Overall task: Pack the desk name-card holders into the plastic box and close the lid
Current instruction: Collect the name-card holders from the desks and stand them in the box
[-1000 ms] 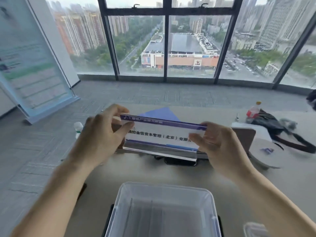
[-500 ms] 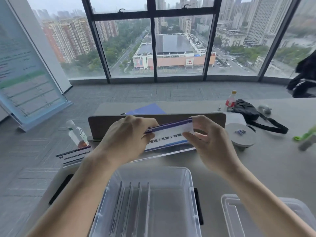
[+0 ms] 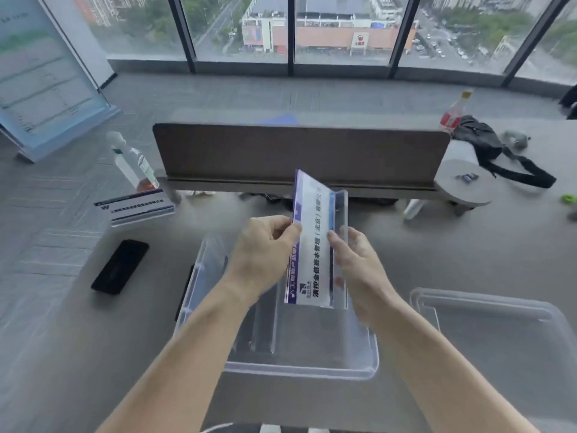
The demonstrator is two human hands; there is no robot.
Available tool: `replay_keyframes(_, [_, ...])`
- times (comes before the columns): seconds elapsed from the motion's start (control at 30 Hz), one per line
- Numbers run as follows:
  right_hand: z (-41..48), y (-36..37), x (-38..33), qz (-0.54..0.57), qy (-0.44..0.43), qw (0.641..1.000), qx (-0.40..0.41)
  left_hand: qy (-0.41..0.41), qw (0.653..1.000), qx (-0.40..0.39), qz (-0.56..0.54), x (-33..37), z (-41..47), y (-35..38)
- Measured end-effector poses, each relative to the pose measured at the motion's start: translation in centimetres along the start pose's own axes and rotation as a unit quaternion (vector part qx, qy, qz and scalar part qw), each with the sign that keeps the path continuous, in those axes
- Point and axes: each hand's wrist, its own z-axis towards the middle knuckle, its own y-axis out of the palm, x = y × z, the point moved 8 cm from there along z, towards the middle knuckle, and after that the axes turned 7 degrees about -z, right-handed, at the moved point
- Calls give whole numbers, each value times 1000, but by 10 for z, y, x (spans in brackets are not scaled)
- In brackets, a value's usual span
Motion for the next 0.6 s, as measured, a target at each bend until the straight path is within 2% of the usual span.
replay_keyframes(0.17, [24,11,98,-39,107,993,-19,-94,995,-32,-8,-103,6,25])
replay_keyframes(0.37, [52,19,173,-137,184,973,-27,-102,984,-1,146,-172,10,52])
replay_keyframes(0.6, [84,32,225,-170,243,955,-21,-111,973,9,203,-219,20,77])
